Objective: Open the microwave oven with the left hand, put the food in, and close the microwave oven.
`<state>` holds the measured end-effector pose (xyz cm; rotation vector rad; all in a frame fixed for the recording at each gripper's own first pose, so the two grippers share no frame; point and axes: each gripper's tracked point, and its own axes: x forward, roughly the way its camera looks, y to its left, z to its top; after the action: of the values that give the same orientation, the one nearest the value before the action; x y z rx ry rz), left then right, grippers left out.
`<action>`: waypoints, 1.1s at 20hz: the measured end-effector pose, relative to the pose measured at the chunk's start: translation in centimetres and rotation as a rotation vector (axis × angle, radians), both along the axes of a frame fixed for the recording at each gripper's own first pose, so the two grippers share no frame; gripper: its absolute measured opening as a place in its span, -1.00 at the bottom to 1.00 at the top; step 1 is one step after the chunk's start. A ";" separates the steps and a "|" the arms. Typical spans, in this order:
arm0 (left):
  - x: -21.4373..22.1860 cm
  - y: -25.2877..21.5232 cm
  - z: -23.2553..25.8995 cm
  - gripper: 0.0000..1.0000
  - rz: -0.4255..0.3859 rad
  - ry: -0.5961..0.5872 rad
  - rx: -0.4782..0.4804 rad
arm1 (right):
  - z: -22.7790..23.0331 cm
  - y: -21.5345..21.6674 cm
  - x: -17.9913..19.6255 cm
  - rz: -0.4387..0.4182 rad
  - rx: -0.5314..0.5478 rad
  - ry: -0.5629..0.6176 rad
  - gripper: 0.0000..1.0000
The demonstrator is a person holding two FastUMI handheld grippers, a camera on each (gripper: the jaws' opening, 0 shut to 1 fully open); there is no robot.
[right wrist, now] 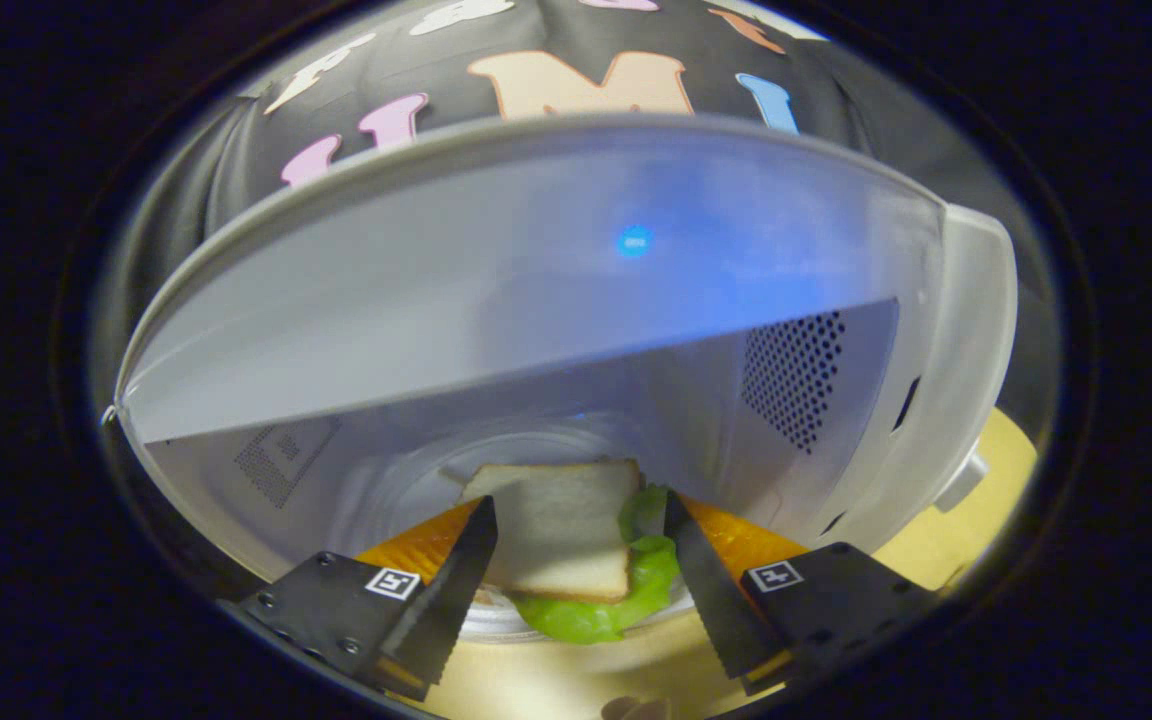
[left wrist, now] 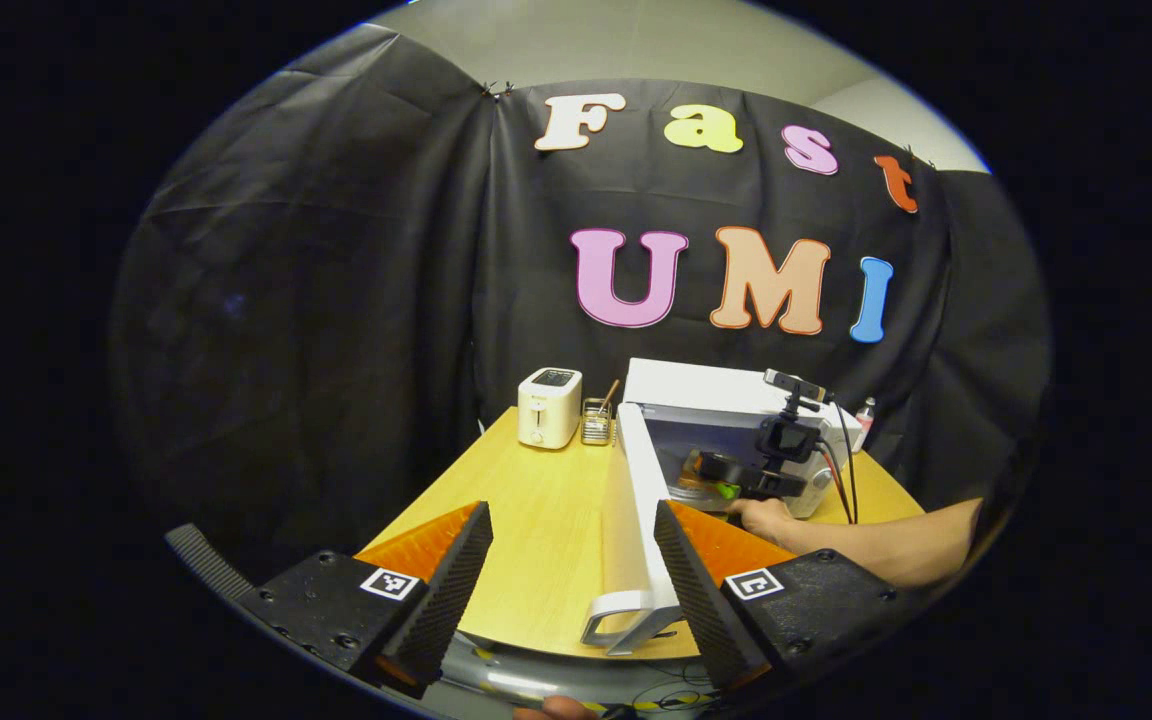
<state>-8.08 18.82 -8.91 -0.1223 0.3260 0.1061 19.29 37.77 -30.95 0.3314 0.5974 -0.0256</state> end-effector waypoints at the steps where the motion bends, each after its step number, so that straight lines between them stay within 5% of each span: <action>1: 0.0 -0.1 0.3 0.91 0.000 -0.006 0.005 | 0.7 -0.2 -0.3 0.003 0.005 -0.015 0.86; 3: -0.2 -0.4 0.3 0.91 -0.002 -0.007 0.002 | 2.0 -0.2 -0.8 0.027 0.028 -0.031 0.84; 4: -0.3 -0.6 0.4 0.90 -0.004 -0.007 -0.001 | 2.5 -0.2 -1.1 0.045 0.024 -0.035 1.00; 5: -0.4 -0.8 0.5 0.90 -0.008 -0.009 -0.001 | 2.7 -0.3 -1.7 0.069 0.014 -0.040 0.84; 9: -1.0 -0.7 0.4 0.84 -0.013 -0.014 0.027 | 4.5 -0.9 -4.7 0.173 -0.045 -0.084 0.84; 11: -1.4 -0.5 0.2 0.84 -0.012 -0.010 0.026 | 6.4 -1.5 -5.9 0.208 -0.051 -0.138 1.00; 19: -2.0 1.3 -0.5 0.92 -0.009 -0.029 0.057 | 14.2 -6.0 -10.9 0.312 -0.041 -0.299 0.84; 22: -1.6 0.7 -0.7 0.86 -0.053 -0.060 0.053 | 16.6 -8.2 -13.1 0.335 -0.040 -0.334 0.99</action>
<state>-9.63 19.52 -9.58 -0.0645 0.2661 0.0581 6.16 29.55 -14.31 0.1872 0.3143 0.3333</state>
